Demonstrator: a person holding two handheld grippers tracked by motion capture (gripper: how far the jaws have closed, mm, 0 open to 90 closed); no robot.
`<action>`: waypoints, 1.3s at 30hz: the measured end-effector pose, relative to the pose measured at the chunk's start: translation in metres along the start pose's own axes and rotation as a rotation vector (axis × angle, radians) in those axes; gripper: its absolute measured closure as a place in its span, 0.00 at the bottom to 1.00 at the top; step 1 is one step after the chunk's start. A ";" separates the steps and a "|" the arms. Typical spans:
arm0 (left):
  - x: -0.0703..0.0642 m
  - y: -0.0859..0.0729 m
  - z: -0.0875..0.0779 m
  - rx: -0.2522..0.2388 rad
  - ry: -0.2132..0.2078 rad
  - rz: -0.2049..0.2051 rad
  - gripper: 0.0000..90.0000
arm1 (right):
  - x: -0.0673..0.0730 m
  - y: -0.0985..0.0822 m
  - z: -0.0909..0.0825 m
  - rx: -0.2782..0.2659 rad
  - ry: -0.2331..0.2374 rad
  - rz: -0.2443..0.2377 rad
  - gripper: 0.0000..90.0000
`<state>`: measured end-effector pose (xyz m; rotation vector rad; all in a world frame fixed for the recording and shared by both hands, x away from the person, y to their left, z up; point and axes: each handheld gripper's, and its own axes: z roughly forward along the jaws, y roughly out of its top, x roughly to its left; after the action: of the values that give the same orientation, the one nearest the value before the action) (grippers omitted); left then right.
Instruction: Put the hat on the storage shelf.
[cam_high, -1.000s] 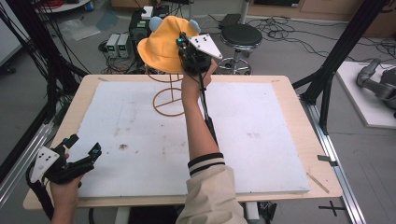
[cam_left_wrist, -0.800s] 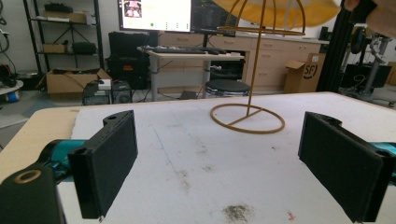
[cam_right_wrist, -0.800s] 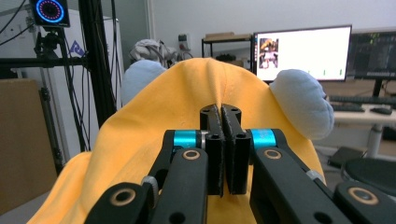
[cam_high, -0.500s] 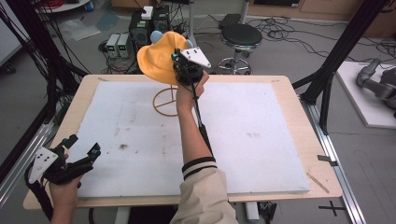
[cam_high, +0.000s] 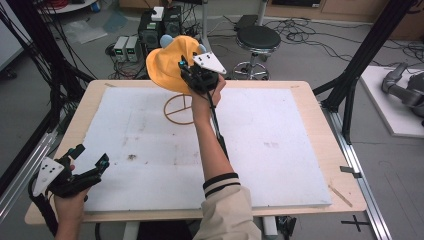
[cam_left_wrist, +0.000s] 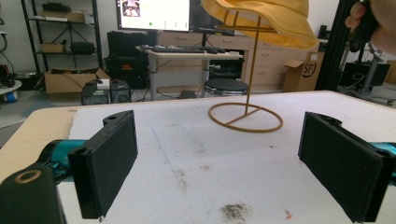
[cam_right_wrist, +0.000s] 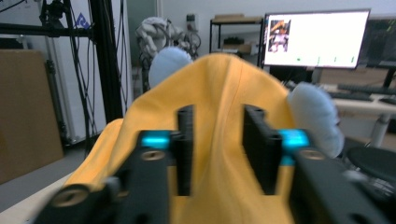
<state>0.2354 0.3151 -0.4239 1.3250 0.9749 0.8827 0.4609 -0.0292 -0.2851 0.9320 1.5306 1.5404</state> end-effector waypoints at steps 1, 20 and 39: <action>-0.001 0.000 0.000 -0.004 -0.002 -0.002 0.14 | 0.000 0.002 -0.003 -0.008 -0.010 -0.006 0.58; -0.003 0.001 0.001 -0.002 -0.004 0.006 0.14 | -0.045 0.051 -0.106 -0.071 -0.003 -0.056 0.14; -0.002 0.003 -0.001 -0.005 0.018 0.011 0.14 | -0.113 0.037 -0.211 -0.054 0.000 -0.050 0.14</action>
<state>0.2341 0.3135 -0.4207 1.3211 0.9795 0.9057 0.3214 -0.2238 -0.2496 0.8569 1.4936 1.5380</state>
